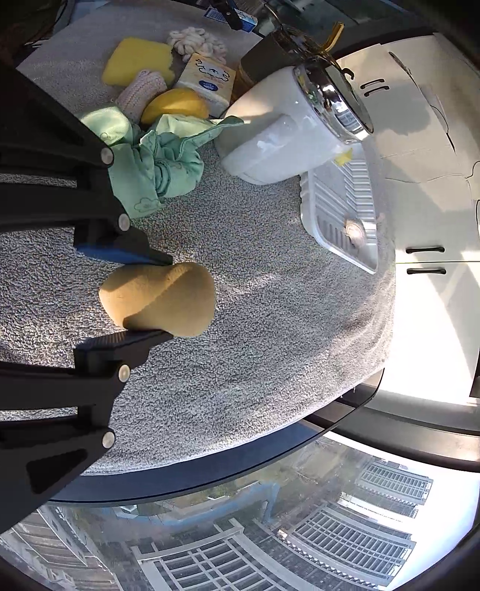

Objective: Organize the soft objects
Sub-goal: 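Carry the tissue pack with the left gripper while the right gripper carries the tan sponge to the tray, then lower the tissue pack into the tray and open the left gripper while the right gripper releases the tan sponge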

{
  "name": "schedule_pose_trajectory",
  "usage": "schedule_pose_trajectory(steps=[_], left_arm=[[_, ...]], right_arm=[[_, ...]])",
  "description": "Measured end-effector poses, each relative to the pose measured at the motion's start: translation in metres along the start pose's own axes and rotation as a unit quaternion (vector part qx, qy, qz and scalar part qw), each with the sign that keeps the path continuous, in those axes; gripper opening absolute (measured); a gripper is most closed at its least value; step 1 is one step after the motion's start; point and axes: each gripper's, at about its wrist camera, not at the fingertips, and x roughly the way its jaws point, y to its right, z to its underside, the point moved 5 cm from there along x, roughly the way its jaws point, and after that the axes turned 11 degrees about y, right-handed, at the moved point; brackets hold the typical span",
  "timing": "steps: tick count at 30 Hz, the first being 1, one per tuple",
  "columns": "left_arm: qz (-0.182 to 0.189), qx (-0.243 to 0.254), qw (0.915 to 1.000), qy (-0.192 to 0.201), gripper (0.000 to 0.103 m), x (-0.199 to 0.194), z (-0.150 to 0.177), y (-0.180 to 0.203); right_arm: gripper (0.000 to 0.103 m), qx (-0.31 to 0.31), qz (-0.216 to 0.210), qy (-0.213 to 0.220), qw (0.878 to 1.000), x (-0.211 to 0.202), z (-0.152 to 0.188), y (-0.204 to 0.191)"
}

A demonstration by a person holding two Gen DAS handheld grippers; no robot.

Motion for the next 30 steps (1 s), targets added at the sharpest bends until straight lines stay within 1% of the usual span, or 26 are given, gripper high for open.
schedule_pose_trajectory(steps=[3,8,11,16,22,26,30], left_arm=[[-0.010,0.010,0.9998,0.010,0.051,0.017,-0.018,-0.007],[-0.017,0.017,0.9994,0.024,0.051,0.043,-0.047,-0.013],[-0.007,0.023,0.9993,0.029,0.051,0.061,-0.063,-0.009],[0.021,0.027,0.9991,0.026,0.051,0.092,-0.091,0.010],[0.053,0.049,0.9971,0.026,0.051,0.124,-0.125,0.046],[0.092,0.055,0.9940,0.017,0.051,0.142,-0.144,0.078],[0.142,0.064,0.9878,0.003,0.051,0.158,-0.156,0.114]], right_arm=[[0.035,0.007,0.000,-0.004,1.000,0.017,-0.017,0.010],[0.035,0.019,0.000,-0.009,1.000,0.050,-0.047,0.026],[0.035,0.024,-0.006,-0.013,1.000,0.070,-0.063,0.033],[0.035,0.015,-0.006,-0.012,1.000,0.096,-0.090,0.031],[0.035,0.012,-0.031,-0.001,0.999,0.111,-0.132,0.013],[0.035,-0.008,-0.054,0.008,0.998,0.119,-0.159,-0.012],[0.035,-0.033,-0.097,0.007,0.995,0.127,-0.175,-0.049]])
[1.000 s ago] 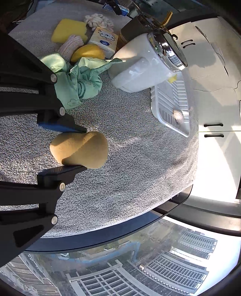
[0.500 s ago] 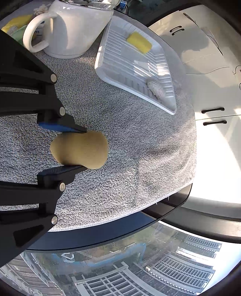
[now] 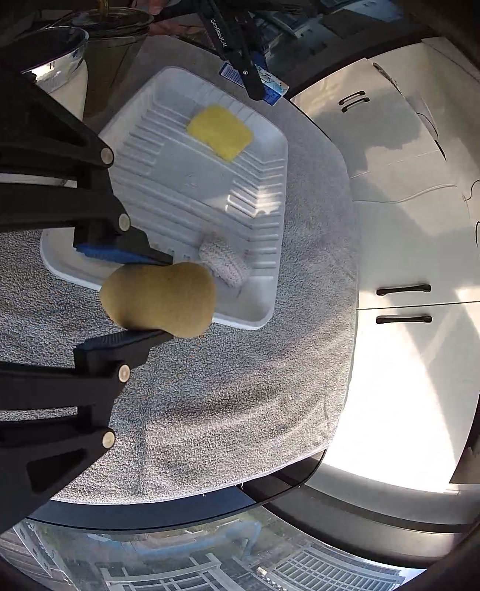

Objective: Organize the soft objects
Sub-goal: 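Lower the tissue pack into the tray and open the left gripper while the right gripper releases the tan sponge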

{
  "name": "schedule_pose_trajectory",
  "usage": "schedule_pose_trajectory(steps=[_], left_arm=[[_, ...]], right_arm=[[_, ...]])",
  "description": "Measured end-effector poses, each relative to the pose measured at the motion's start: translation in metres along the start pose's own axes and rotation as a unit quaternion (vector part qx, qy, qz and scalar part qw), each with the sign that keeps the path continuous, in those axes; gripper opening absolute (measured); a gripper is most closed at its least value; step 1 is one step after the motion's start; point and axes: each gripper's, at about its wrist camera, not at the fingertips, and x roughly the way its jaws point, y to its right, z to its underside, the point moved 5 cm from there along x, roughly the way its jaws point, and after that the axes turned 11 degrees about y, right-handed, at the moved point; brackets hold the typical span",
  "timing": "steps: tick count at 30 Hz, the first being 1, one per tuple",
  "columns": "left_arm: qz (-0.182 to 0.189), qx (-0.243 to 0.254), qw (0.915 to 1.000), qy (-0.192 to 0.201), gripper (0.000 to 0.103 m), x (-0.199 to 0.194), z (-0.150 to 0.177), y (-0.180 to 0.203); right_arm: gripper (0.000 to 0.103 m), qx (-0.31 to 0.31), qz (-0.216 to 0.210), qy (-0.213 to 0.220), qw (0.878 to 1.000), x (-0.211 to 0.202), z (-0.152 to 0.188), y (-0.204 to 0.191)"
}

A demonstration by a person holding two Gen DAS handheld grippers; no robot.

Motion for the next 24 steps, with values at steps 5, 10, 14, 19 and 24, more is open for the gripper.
schedule_pose_trajectory(steps=[5,10,14,19,24], left_arm=[[0.040,0.009,0.9990,-0.015,0.051,0.025,-0.004,0.032],[0.071,0.018,0.9969,-0.029,0.051,0.043,-0.006,0.054],[0.089,0.033,0.9939,-0.058,0.051,0.061,-0.002,0.069],[0.088,0.045,0.9910,-0.091,0.051,0.077,0.009,0.077],[0.082,0.058,0.9885,-0.113,0.061,0.080,0.018,0.080]], right_arm=[[0.035,-0.018,-0.029,-0.028,0.999,0.027,-0.001,-0.032],[0.035,-0.018,-0.052,-0.052,0.997,0.044,0.009,-0.044],[0.035,-0.006,-0.061,-0.069,0.996,0.053,0.012,-0.040],[0.035,0.004,-0.064,-0.081,0.995,0.059,0.009,-0.035],[0.038,-0.018,-0.057,-0.090,0.994,0.062,0.006,-0.041]])
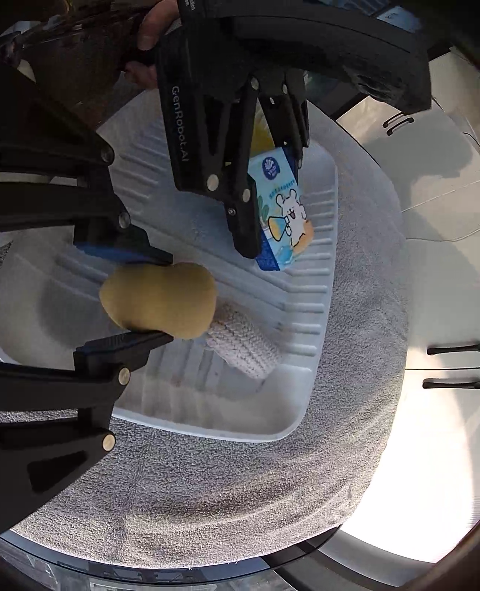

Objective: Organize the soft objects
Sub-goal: 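Lower the tissue pack into the tray and open the left gripper while the right gripper releases the tan sponge, then move both open grippers back toward the remaining objects on the towel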

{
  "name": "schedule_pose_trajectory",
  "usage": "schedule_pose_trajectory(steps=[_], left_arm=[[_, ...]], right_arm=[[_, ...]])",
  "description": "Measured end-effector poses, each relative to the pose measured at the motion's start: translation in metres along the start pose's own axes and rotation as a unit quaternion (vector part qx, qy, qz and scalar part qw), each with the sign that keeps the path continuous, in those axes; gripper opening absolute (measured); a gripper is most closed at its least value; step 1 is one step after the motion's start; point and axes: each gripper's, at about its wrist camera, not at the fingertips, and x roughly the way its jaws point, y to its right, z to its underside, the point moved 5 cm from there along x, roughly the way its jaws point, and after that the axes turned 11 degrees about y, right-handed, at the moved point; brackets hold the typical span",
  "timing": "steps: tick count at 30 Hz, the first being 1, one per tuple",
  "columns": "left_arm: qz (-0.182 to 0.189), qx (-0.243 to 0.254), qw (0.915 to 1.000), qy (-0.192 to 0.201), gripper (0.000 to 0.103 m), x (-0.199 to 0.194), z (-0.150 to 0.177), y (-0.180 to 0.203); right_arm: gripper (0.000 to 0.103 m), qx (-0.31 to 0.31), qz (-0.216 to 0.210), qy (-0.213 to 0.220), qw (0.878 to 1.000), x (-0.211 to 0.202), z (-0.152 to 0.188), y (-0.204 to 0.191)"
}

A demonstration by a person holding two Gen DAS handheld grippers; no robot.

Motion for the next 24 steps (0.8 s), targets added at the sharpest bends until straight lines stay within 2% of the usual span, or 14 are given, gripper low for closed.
schedule_pose_trajectory(steps=[1,3,7,10,15,18,24], left_arm=[[0.004,0.000,1.0000,-0.006,0.068,0.000,0.001,0.001],[0.013,-0.001,0.9998,-0.014,0.072,-0.002,0.003,0.002],[-0.003,-0.008,0.9999,0.014,0.072,-0.017,-0.001,-0.005],[-0.004,-0.024,0.9992,0.032,0.072,-0.028,-0.005,-0.014],[-0.044,-0.062,0.9941,0.077,0.072,-0.052,-0.013,-0.039],[-0.055,-0.083,0.9909,0.090,0.072,-0.068,-0.008,-0.056],[-0.104,-0.122,0.9817,0.103,0.072,-0.102,0.017,-0.093]], right_arm=[[0.041,-0.002,0.001,-0.002,1.000,0.001,-0.001,-0.002],[0.046,0.003,-0.002,-0.002,1.000,0.002,-0.002,-0.002],[0.054,0.017,-0.008,0.002,1.000,0.000,-0.005,-0.002],[0.054,0.020,-0.007,0.015,1.000,-0.008,-0.008,0.001],[0.058,0.027,0.017,0.047,0.998,-0.025,-0.015,0.007],[0.059,0.034,0.039,0.054,0.997,-0.030,-0.012,0.019],[0.059,0.078,0.047,0.064,0.994,-0.048,0.009,0.052]])
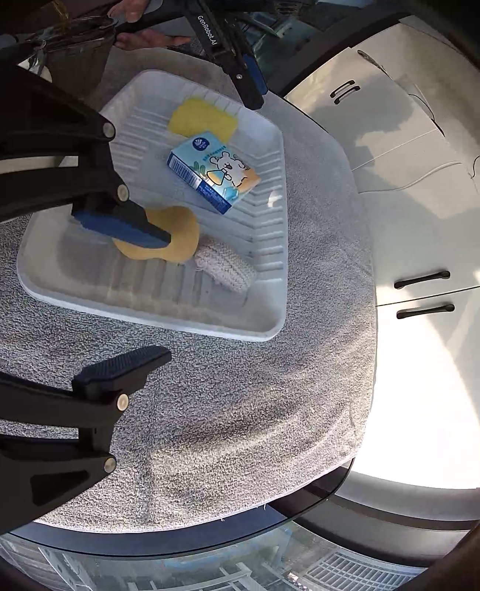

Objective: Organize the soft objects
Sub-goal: 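Move both open grippers back toward the remaining objects on the towel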

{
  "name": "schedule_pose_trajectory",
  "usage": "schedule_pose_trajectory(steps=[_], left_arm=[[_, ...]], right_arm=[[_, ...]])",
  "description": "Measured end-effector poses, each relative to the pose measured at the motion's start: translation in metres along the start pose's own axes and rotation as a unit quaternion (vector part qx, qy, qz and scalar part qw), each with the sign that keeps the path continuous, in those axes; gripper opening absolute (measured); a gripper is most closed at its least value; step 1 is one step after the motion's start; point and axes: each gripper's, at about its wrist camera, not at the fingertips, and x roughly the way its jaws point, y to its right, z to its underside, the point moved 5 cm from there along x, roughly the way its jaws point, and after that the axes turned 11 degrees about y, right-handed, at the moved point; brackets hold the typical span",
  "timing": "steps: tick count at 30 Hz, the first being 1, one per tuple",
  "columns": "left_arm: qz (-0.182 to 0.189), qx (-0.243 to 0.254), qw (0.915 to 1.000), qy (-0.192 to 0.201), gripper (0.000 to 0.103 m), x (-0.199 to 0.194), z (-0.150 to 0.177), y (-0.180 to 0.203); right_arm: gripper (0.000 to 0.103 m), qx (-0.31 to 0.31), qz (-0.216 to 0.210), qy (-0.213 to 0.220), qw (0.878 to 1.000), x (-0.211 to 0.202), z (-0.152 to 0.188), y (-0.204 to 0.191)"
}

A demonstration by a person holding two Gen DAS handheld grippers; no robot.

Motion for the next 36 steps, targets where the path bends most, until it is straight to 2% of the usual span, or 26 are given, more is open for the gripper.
schedule_pose_trajectory(steps=[10,11,14,19,24,30,33,36], left_arm=[[-0.073,-0.079,0.9941,0.008,0.072,-0.050,0.051,-0.085],[-0.084,-0.077,0.9934,0.009,0.072,-0.057,0.058,-0.091],[-0.110,-0.064,0.9918,0.015,0.072,-0.075,0.078,-0.101],[-0.133,-0.041,0.9902,0.012,0.073,-0.104,0.113,-0.103],[-0.130,-0.032,0.9910,0.008,0.083,-0.129,0.144,-0.094],[-0.117,-0.034,0.9925,0.008,0.085,-0.152,0.166,-0.080],[-0.104,-0.043,0.9936,0.007,0.091,-0.164,0.176,-0.071],[-0.092,-0.045,0.9946,0.012,0.092,-0.175,0.185,-0.061]], right_arm=[[0.062,0.046,0.047,0.006,0.998,-0.036,0.037,0.056],[0.063,0.043,0.050,0.010,0.998,-0.041,0.042,0.059],[0.074,0.030,0.071,0.023,0.997,-0.057,0.056,0.066],[0.076,0.032,0.096,0.026,0.995,-0.080,0.082,0.080],[0.078,0.036,0.110,0.030,0.993,-0.104,0.112,0.086],[0.090,0.030,0.130,0.023,0.991,-0.126,0.150,0.083],[0.091,0.029,0.135,0.020,0.990,-0.134,0.167,0.079],[0.091,0.040,0.129,0.012,0.991,-0.140,0.184,0.072]])
